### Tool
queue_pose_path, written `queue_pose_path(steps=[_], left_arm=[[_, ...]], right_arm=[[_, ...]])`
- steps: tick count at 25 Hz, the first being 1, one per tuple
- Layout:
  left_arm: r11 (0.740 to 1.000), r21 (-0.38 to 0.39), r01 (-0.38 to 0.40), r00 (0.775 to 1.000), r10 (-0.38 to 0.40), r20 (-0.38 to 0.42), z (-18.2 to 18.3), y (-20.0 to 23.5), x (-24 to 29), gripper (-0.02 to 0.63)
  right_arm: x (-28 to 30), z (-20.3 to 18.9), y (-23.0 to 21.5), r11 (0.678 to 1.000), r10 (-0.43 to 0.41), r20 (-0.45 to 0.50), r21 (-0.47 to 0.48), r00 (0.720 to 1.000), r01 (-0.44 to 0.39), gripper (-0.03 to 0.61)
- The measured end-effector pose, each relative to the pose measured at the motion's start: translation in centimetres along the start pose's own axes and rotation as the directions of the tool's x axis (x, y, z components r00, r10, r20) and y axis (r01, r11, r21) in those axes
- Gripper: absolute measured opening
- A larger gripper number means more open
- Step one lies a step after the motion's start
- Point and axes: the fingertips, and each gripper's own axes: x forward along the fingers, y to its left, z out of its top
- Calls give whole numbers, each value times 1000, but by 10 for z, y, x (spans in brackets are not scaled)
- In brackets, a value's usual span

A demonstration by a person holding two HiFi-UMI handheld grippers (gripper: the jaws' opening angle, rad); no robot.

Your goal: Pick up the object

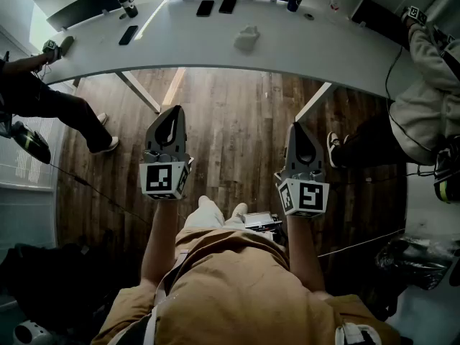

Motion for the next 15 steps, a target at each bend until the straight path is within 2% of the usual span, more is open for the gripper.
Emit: queue_pose_path(steps=[4,8,15], left_arm=[[1000,-12,7,1000,-7,-2,-5,-6,10,6],[999,-19,26,1000,-26,-1,-10,-3,25,6],[997,-42,66,998,-65,17,-19,6,73,6]], right_arm=[[3,-4,-5,999,24,11,-21,1000,-24,6],[15,-9,-8,1000,15,-3,-19,1000,-15,6],[49,-22,-14,998,12,-39,-56,999,-14,6]])
